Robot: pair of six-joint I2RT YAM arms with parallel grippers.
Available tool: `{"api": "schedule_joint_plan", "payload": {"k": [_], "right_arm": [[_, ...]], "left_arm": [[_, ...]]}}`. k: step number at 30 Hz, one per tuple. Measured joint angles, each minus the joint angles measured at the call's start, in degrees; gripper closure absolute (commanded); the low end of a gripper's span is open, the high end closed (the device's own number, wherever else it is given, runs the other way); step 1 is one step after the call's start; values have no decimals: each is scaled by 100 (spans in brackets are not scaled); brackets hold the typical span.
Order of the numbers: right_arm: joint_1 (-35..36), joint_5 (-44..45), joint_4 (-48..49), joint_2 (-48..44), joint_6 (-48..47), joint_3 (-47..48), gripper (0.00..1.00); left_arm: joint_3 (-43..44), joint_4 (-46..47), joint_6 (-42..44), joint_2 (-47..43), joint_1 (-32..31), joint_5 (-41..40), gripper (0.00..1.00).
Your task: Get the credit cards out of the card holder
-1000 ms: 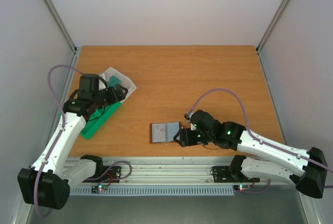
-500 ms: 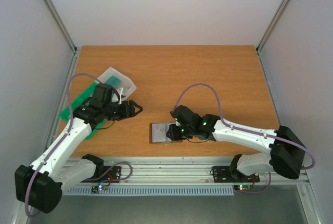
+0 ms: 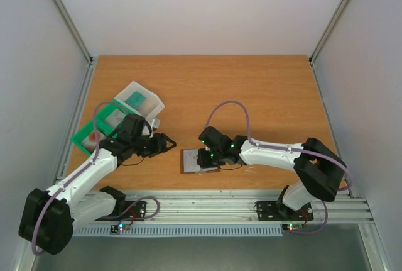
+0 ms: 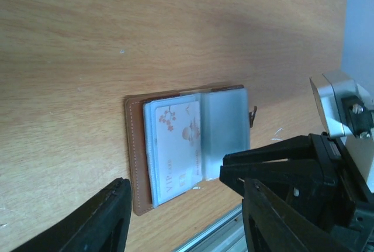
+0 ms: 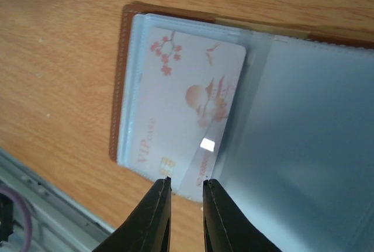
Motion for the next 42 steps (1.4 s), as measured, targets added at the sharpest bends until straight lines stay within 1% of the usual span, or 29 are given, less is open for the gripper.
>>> {"api": "schedule_joint_plan", "payload": {"k": [5, 7, 17, 23, 28, 32, 34, 42], "right_arm": [[-118, -39, 85, 350, 15, 66, 83], [-166, -66, 164, 439, 26, 66, 84], [-361, -365, 529, 632, 208, -50, 88], [-393, -433, 605, 647, 249, -160, 87], [-433, -509, 739, 673, 267, -240, 87], [-463, -581, 841, 702, 291, -289, 88], [-483, -625, 905, 715, 297, -308, 88], [-592, -844, 1303, 717, 348, -501, 88]], "left_arm": [[-295, 345, -140, 74, 0, 13, 52], [-378, 503, -184, 149, -2, 57, 55], [-424, 988, -271, 654, -107, 339, 64], [-426, 1303, -267, 1202, -155, 529, 72], [-457, 1681, -356, 1582, -348, 629, 78], [-457, 2039, -411, 2031, -562, 649, 88], [-457, 2201, -448, 2238, -625, 643, 91], [-479, 2566, -503, 2658, -671, 588, 97]]}}
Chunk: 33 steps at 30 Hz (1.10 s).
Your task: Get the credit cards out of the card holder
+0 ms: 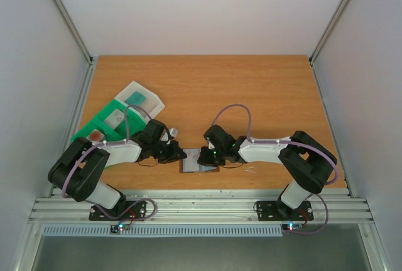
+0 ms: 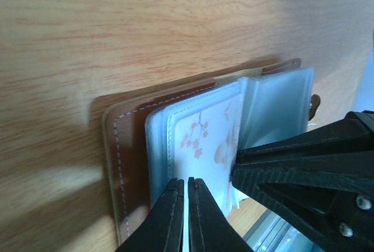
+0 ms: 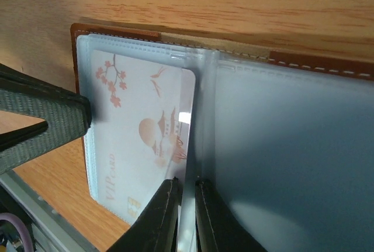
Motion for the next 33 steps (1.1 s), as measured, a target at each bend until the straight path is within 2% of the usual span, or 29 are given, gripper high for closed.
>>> {"api": "schedule_joint_plan", "payload": {"k": [17, 22, 28, 33], "right_arm": [[-94, -343, 396, 0, 70, -175, 87], [-96, -407, 435, 11, 72, -175, 90], [-120, -522, 503, 81, 118, -175, 99], [-181, -605, 627, 81, 173, -251, 99]], "left_arm": [[-186, 337, 20, 72, 0, -52, 99], [-225, 424, 20, 72, 0, -52, 98], [-264, 518, 20, 74, 2, -68, 98], [-275, 551, 20, 74, 7, -79, 99]]}}
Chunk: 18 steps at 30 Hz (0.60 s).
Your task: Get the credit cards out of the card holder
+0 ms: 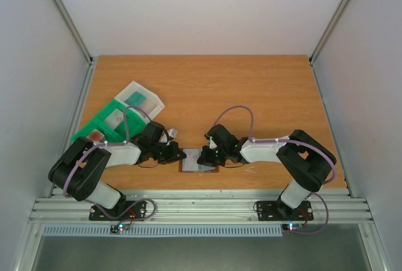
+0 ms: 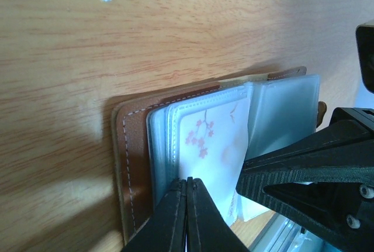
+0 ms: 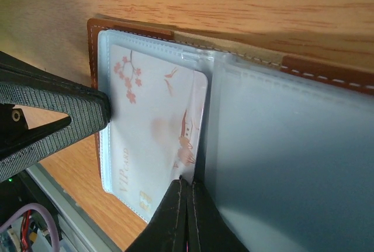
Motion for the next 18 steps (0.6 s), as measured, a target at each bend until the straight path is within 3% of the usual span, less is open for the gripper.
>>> {"api": "schedule_joint_plan", "payload": {"k": [18], "right_arm": [[-280, -188, 293, -260, 98, -358, 99]], "left_arm": [[-17, 90, 2, 35, -4, -31, 98]]}}
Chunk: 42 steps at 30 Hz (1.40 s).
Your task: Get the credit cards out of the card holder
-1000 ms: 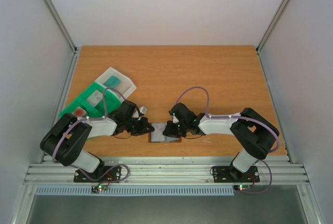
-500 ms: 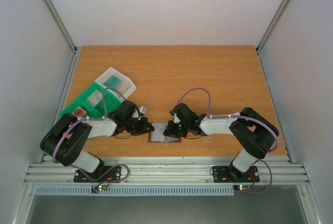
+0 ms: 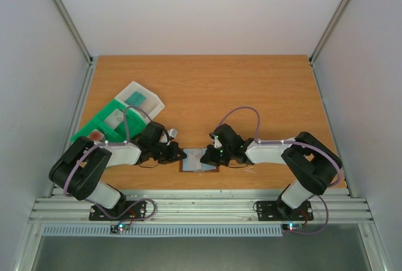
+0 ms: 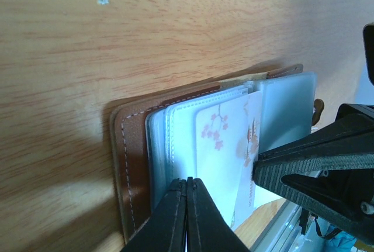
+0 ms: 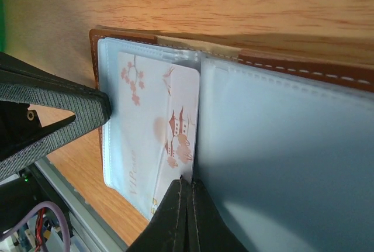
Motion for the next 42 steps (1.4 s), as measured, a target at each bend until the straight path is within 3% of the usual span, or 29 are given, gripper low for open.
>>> {"api": "schedule_joint_plan", "payload": {"k": [20, 31, 42], "right_arm": [[-142, -74, -52, -470, -7, -308, 99], [-164, 39, -363, -896, -11, -420, 99], [-168, 72, -686, -1405, 15, -511, 99]], "left_arm": [[-37, 120, -52, 2, 0, 28, 91], [-79, 125, -221, -238, -7, 81, 66], [-107, -299, -507, -1508, -7, 33, 45]]}}
